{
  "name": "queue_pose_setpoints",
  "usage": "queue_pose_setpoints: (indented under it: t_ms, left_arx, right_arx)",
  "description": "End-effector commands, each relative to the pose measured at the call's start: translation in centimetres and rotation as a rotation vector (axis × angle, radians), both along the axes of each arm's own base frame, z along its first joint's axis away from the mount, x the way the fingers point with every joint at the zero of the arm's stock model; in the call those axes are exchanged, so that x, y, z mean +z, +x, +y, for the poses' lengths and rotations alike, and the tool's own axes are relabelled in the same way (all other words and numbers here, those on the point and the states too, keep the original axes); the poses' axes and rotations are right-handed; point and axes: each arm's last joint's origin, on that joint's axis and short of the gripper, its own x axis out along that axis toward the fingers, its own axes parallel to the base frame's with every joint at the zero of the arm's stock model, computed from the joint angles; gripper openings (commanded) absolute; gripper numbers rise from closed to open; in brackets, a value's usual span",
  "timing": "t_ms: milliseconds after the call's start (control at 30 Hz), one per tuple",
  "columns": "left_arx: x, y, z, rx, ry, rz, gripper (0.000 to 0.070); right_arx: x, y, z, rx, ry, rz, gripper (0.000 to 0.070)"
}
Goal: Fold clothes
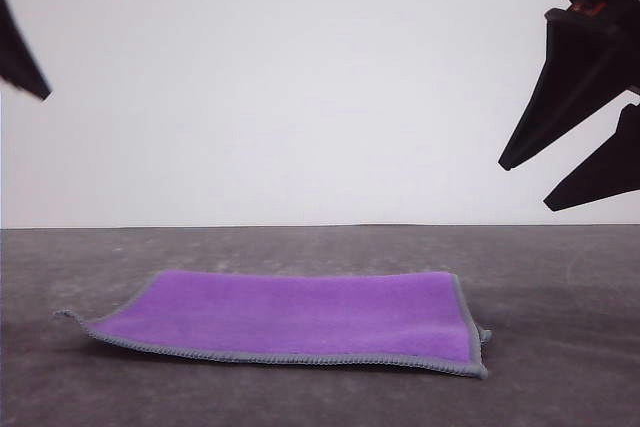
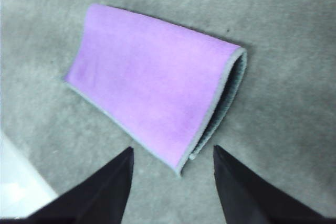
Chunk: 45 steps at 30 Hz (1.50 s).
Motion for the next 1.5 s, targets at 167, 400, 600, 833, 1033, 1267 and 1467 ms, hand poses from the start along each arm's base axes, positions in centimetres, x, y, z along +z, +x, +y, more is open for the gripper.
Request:
queue_pose_setpoints:
  t_ms: [167, 400, 600, 833, 1033, 1267, 1467]
  left_arx:
    - [-1.4, -2.4, 0.9, 0.059, -0.045, -0.073, 0.0394]
    - [-0.6, -3.5, 1.6, 0.092, -0.026, -0.184, 0.0394]
    - [-0.6, -3.5, 1.6, 0.092, -0.024, -0.182, 0.0394]
    - [-0.6, -3.5, 1.6, 0.092, -0.024, -0.183, 0.0394]
    - [-0.6, -3.5, 1.6, 0.092, -0.024, -0.183, 0.0394]
    - [-0.6, -3.5, 1.6, 0.092, -0.024, -0.183, 0.0394]
    - [-0.6, -3.5, 1.6, 0.093, -0.024, -0.183, 0.0394]
  right_arx:
    - [-0.1, 0.5, -0.2, -0.051, 0.009, -0.002, 0.0307]
    - [-1.0, 1.1, -0.2, -0.089, 0.012, 0.072, 0.0308]
    - [-2.4, 2.4, 0.3, -0.084, 0.046, 0.136, 0.0308]
    - [-4.7, 4.1, 0.9, -0.071, 0.071, 0.209, 0.0308]
    - [-6.8, 5.0, 1.3, -0.038, 0.096, 0.271, 0.0308]
    - [-8.6, 5.6, 1.6, -0.032, 0.107, 0.33, 0.0308]
    - [-9.2, 5.8, 2.6, 0.014, 0.145, 0.341, 0.0308]
